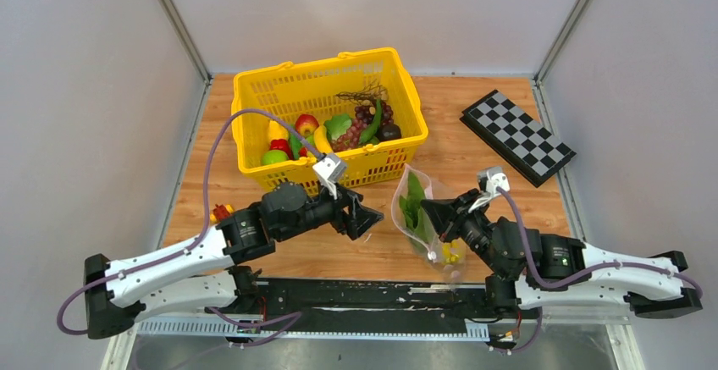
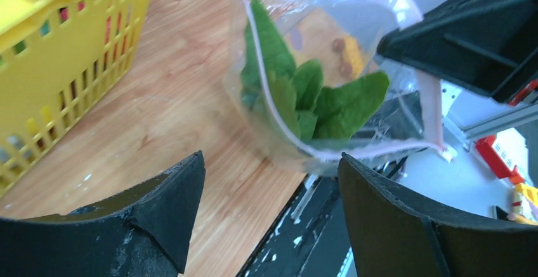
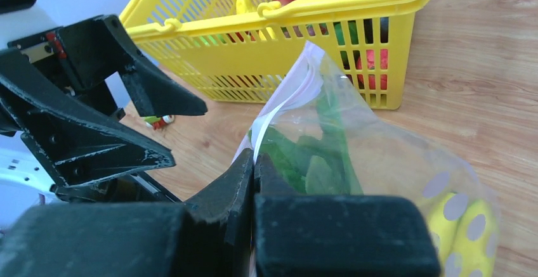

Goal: Place the food in the zip-top bag and seal the zipper
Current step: Adjust the zipper food storage bag at the center of the board.

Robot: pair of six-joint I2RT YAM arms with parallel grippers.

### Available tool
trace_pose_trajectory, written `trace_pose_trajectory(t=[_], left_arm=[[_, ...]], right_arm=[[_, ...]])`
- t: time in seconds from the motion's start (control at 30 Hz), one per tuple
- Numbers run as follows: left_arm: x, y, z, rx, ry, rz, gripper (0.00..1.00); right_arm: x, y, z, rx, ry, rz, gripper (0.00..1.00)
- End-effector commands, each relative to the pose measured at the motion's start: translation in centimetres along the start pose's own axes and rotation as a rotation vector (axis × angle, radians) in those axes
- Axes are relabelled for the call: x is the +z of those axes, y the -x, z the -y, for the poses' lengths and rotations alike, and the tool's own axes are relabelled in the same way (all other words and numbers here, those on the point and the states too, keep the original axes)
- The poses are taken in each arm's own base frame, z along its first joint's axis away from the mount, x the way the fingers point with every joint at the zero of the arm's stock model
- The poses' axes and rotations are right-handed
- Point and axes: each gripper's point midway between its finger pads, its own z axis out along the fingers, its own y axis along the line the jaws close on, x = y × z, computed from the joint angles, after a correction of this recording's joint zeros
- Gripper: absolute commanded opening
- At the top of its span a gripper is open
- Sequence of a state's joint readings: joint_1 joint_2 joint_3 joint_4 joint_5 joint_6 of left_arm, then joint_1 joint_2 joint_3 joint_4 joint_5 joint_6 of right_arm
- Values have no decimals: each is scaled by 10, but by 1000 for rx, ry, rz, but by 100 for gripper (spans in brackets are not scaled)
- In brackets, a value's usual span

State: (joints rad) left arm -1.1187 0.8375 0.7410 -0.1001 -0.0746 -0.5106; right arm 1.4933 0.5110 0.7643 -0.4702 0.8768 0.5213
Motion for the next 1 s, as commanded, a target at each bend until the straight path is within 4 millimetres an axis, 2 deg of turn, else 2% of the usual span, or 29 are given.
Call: trace_pose_trajectory(t=[0.0,0.13,0.33,0.4,0.57,0.67,0.7,0.77,0.83,0.97], left_arm=[[15,23,25,-71,-103,94,82],[25,18,15,-106,-64,118,79],[33,3,13,-123,-64,84,61],[35,4,15,-124,-76,90,61],[42,6,26,-123,-128,82,66],[46,1,28,-122,-140,60,62],[47,-1,27,-120,-135,51,58],[48,-6,24,-114,-123,33,44],[47,-11,19,-107,-98,11,25],[45,-9,18,-63,-92,3,7]], right_arm=[[1,16,-14,13,38,31,0],[1,16,-16,19,53,39,0],[-2,18,-9,34,47,58,0],[-3,17,-7,39,47,63,1],[-2,11,-5,44,45,53,1],[0,6,-6,42,47,43,1],[0,5,-6,42,46,42,1],[0,5,-6,45,47,43,1],[0,5,-6,47,49,47,2],[0,4,-17,20,106,42,2]])
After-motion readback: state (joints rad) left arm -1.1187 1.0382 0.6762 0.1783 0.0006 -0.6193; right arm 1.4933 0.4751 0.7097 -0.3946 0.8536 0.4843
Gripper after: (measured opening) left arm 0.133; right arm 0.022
